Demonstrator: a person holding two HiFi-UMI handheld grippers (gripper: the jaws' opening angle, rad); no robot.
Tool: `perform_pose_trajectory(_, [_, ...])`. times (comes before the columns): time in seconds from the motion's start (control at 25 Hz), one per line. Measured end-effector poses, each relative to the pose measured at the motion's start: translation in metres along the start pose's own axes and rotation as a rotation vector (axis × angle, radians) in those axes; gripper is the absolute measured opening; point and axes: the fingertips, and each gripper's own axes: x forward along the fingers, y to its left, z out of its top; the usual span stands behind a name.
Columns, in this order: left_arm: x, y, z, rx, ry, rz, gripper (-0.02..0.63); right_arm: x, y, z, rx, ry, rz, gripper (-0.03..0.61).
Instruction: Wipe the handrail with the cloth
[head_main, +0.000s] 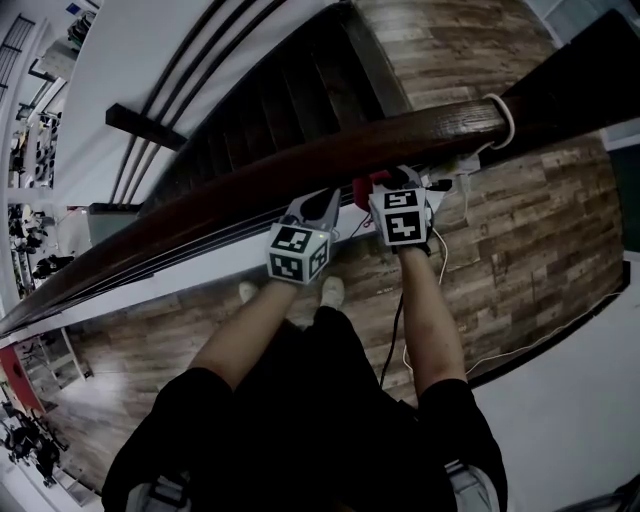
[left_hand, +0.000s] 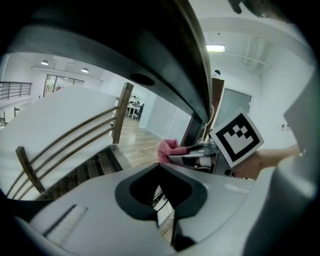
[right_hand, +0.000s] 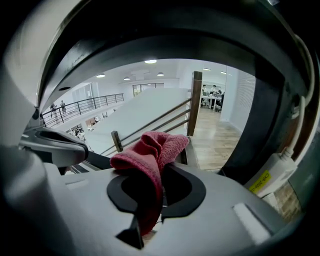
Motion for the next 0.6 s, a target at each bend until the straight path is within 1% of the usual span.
perform_pose_trajectory(0.32, [0.010, -0.011, -0.002, 0.025, 0.027, -0.026, -0.002, -0.004, -0.029, -0.002, 0.005, 0.002, -0.044, 0.051])
perform_pose_trajectory(0.6, [0.015, -0.021, 0.001, 0.036, 0.008, -0.044, -0.002, -0.004, -0.046, -0.002, 0.074, -0.002, -0.085, 0.052])
